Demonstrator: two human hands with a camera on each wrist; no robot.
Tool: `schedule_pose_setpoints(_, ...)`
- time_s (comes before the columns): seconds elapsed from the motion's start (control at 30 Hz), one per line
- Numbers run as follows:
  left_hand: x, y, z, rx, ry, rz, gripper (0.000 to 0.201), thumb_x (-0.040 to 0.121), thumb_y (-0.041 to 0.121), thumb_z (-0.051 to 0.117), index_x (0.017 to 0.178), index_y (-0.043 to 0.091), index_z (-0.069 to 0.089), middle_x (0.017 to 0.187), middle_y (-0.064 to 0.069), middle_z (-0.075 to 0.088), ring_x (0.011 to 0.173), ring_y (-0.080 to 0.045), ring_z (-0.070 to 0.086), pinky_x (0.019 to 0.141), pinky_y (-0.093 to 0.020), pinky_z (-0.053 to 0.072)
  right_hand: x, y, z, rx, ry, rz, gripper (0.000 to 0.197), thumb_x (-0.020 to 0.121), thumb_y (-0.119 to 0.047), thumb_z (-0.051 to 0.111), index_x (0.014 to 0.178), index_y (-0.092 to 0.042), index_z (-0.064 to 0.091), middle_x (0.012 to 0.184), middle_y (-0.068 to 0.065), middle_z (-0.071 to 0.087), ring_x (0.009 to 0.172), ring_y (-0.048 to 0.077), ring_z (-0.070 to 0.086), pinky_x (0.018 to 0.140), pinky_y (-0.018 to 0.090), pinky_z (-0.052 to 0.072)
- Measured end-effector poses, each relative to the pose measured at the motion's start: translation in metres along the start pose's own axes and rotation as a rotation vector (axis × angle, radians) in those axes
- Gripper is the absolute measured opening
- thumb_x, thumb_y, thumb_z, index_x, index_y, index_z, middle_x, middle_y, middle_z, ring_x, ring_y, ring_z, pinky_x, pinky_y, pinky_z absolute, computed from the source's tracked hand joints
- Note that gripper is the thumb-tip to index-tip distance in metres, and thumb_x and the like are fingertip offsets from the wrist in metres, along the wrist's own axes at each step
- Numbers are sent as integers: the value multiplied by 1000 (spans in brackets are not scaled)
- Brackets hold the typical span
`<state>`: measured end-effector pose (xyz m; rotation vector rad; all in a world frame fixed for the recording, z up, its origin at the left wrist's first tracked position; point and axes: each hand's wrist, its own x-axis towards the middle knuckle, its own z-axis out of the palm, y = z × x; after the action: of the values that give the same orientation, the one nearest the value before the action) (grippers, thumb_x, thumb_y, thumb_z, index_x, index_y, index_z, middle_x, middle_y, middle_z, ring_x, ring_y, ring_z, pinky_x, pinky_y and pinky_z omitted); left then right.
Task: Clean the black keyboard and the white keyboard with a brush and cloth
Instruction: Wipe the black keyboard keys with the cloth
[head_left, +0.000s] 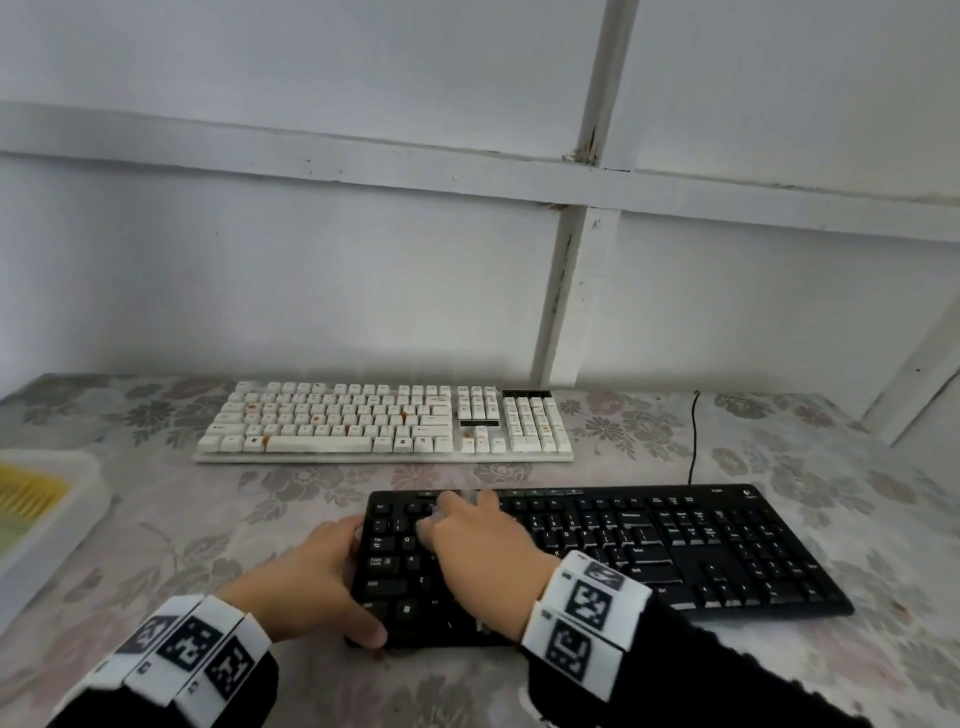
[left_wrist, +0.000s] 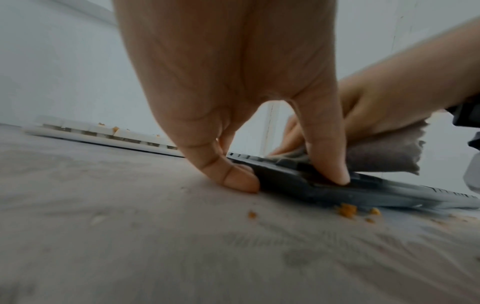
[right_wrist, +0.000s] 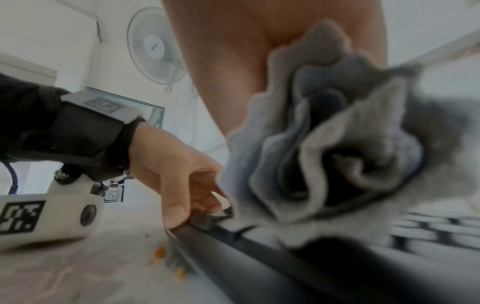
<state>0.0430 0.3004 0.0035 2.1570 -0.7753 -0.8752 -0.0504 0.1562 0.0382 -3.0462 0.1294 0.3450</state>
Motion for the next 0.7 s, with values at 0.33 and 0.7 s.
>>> schedule_pose_setpoints(0.33,3,-8,-2,-65,-38,14,87,49,7,83,116,37,37,108,7,48,84,-6,53,66,-15,44,-17,59,-4,24,65,71,29,80,12,38,71,-15,38,99,4,28,93,26,30,78,33,23)
schedule_pose_setpoints(0.7,8,-13,-4,-42,-80,-2,93,46,17,84,117,44,31,113,10,41,90,-8,50,71,-18,43,-54,125,20,-11,82,226,43,83,12,37,113,-14,54,99,-3,27,89,22,27,75,31,29)
